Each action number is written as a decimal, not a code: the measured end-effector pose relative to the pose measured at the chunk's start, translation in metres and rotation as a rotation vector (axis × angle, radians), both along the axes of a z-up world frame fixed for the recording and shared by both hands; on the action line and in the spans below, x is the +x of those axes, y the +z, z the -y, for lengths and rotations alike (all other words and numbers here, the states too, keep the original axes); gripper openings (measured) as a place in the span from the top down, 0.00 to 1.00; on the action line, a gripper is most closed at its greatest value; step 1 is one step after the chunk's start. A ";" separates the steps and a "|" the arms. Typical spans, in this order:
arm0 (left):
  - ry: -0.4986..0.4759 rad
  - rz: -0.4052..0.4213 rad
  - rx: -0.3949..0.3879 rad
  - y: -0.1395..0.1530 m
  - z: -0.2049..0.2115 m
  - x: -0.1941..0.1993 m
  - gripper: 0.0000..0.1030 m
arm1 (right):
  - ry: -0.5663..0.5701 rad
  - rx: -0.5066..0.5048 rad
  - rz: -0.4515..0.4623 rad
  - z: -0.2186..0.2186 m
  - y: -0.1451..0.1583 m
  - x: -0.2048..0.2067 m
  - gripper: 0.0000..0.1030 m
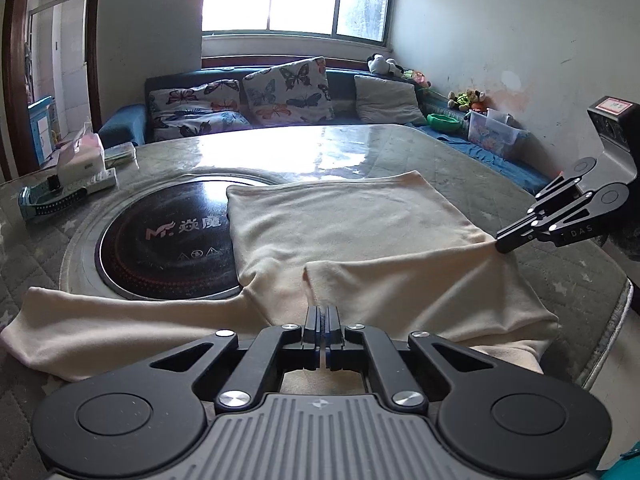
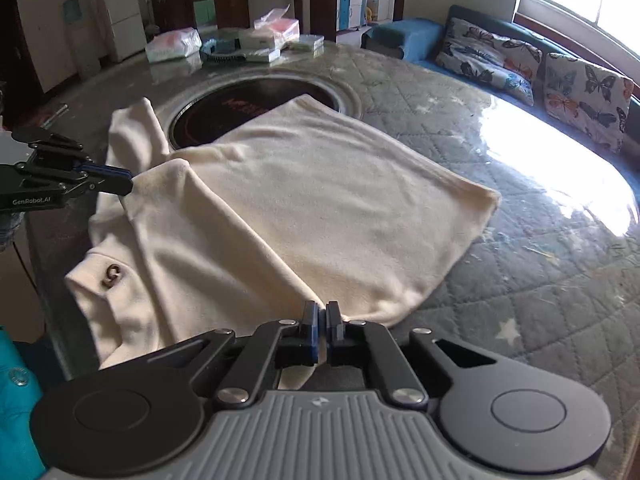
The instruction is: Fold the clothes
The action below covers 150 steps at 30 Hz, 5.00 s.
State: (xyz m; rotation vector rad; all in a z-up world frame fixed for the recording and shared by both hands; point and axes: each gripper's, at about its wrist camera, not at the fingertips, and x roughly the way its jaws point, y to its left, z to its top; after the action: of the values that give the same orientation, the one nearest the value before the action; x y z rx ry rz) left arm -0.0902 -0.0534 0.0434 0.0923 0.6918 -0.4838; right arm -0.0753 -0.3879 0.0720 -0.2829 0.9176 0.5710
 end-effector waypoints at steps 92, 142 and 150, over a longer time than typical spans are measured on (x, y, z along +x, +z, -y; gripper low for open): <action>0.115 0.017 -0.061 -0.005 -0.023 0.027 0.76 | 0.064 -0.034 0.081 -0.093 -0.008 -0.005 0.91; -0.045 0.128 -0.159 0.042 0.058 -0.007 0.96 | -0.133 0.122 0.185 -0.043 0.029 -0.039 0.91; -0.184 0.030 -0.061 0.002 0.099 -0.024 0.91 | -0.185 0.149 0.124 -0.021 0.016 -0.046 0.91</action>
State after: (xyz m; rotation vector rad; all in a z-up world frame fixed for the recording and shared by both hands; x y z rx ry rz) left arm -0.1145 -0.1523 0.0457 0.1062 0.6414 -0.6785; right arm -0.1209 -0.3670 0.0883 -0.0963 0.7672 0.4432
